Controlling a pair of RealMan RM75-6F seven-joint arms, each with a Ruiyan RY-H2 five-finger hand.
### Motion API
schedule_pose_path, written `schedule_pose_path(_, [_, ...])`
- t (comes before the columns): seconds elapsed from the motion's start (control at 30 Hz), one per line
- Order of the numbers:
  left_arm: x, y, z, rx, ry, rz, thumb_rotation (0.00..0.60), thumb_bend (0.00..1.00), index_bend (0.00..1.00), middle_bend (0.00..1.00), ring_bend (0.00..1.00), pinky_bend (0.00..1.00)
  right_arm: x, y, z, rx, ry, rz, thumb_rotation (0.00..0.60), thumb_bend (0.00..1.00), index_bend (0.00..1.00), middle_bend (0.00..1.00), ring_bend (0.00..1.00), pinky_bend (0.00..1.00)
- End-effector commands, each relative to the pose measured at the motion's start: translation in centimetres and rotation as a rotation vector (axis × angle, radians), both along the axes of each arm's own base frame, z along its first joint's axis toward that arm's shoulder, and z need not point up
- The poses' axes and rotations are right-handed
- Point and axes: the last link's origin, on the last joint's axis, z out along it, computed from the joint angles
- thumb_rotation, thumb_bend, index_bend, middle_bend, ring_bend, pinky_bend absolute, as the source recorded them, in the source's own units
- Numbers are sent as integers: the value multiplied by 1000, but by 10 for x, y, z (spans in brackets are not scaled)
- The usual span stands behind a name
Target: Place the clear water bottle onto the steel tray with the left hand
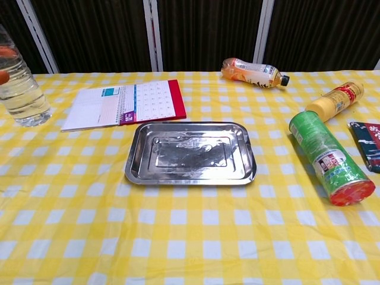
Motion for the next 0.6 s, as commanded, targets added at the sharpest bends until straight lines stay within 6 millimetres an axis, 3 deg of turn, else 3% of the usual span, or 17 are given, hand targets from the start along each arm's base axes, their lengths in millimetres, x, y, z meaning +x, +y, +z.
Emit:
schedule_pose_path(0.03, [30,1,8,14,-15,-70,600,657,534,211,0,0,0,0,0,2,1,0,600,158,186,149,42,19])
schedule_pose_path(0.37, [117,-5,49,75,-12,-187,600,657,534,210,0,0,-2,-1,-1,4,12,-12,600,158,186,149,42,19])
schedule_pose_path(0.47, [128,-7,56,85,8,-186,600,658,534,209,0,0,-1,-1,-1,3,11,-10,600,158,186,149,42,19])
schedule_pose_path(0.6, [123,-7,58,85,11,-144,600,657,534,209,0,0,-1,0,0,2,10,-11,600,158,186,149,42,19])
